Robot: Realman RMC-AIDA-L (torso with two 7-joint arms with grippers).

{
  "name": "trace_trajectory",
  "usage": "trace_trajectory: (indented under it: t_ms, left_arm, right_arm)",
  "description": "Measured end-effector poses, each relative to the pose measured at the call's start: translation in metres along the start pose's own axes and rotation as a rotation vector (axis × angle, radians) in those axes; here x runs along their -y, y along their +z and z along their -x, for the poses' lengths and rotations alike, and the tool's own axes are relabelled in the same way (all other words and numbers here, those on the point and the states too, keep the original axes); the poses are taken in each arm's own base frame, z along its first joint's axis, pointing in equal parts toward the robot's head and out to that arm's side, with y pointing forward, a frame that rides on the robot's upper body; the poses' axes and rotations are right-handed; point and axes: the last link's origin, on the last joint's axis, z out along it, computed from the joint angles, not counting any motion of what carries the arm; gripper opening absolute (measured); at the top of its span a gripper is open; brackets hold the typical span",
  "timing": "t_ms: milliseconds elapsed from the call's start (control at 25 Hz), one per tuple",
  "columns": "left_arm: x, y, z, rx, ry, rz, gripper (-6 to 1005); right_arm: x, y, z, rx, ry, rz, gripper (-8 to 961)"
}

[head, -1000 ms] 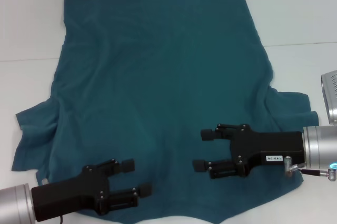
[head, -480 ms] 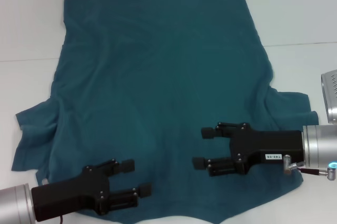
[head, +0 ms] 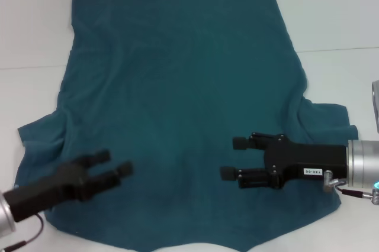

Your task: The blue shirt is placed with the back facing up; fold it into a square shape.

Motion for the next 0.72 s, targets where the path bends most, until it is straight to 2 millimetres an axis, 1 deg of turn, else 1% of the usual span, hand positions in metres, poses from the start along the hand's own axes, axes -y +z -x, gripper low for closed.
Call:
trace_trajectory:
  t_ms: [200, 520, 720]
  left_arm:
    - [0.022, -0.014, -0.006, -0.037, -0.055, -0.134, 874]
    - [0.053, -0.037, -0.009, -0.050, -0.084, -0.348, 873]
    - [0.063, -0.046, -0.009, -0.045, -0.083, -0.430, 874]
  right_arm:
    - [-0.001, -0.004, -0.002, 0.018, 0.015, -0.006, 914]
    - [-0.001, -0.011, -0.001, 0.043, 0.049, -0.013, 914]
    - [0.001, -0.015, 0.001, 0.041, 0.064, -0.012, 915]
